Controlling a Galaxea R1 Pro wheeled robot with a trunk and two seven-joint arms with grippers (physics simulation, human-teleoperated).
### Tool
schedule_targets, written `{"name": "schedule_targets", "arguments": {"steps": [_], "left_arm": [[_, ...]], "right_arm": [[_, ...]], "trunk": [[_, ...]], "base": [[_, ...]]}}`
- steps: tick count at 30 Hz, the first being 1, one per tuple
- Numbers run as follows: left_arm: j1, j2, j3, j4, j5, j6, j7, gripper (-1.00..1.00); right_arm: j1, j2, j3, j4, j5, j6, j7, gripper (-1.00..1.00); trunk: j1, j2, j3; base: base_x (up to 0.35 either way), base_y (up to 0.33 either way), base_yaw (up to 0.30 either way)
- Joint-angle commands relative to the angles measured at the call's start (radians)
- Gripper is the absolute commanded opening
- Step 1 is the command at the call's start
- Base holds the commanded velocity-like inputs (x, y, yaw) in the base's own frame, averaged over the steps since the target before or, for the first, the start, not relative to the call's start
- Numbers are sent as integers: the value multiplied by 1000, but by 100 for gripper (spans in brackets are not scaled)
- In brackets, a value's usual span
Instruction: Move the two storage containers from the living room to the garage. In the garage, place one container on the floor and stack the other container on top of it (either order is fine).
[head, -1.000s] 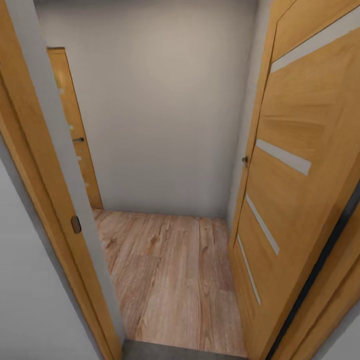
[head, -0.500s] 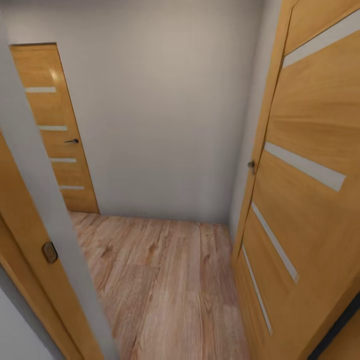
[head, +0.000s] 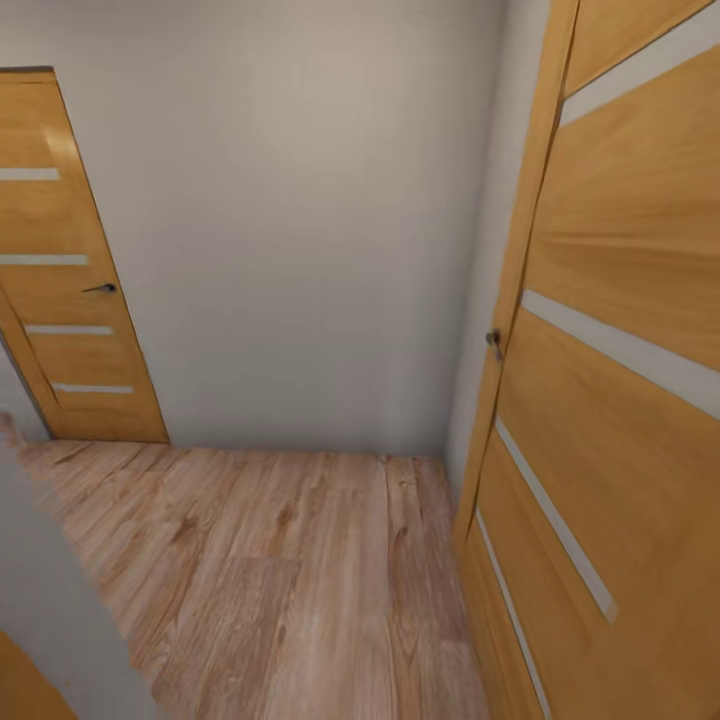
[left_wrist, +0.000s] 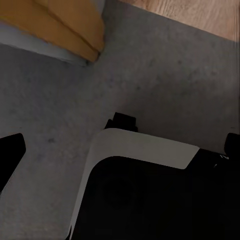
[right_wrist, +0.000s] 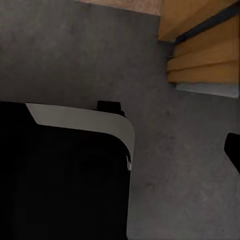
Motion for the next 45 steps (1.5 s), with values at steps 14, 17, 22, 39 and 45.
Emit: {"name": "schedule_targets", "arguments": {"steps": [14, 17, 22, 39, 45], "left_arm": [[0, 0, -9, 0, 8, -2, 2, 100], [0, -1, -9, 0, 8, -2, 2, 100], [0, -2, -7, 0, 7, -2, 2, 100], [0, -1, -8, 0, 8, -2, 2, 100], [0, 0, -8, 0, 8, -2, 2, 100]], "right_arm": [[-1, -2, 10, 2, -4, -3, -1, 100], [-1, -3, 11, 2, -4, -1, -1, 100], [-1, -4, 11, 2, -3, -1, -1, 100], [-1, -3, 10, 2, -4, -4, -1, 100], [-1, -3, 11, 2, -4, -4, -1, 100]], "trunk": [[1, 0, -1], [1, 0, -1], [1, 0, -1], [1, 0, -1], [1, 0, -1]], "base": [[166, 0, -7], [3, 0, 0], [0, 0, 0], [8, -58, 0], [229, 64, 0]]}}
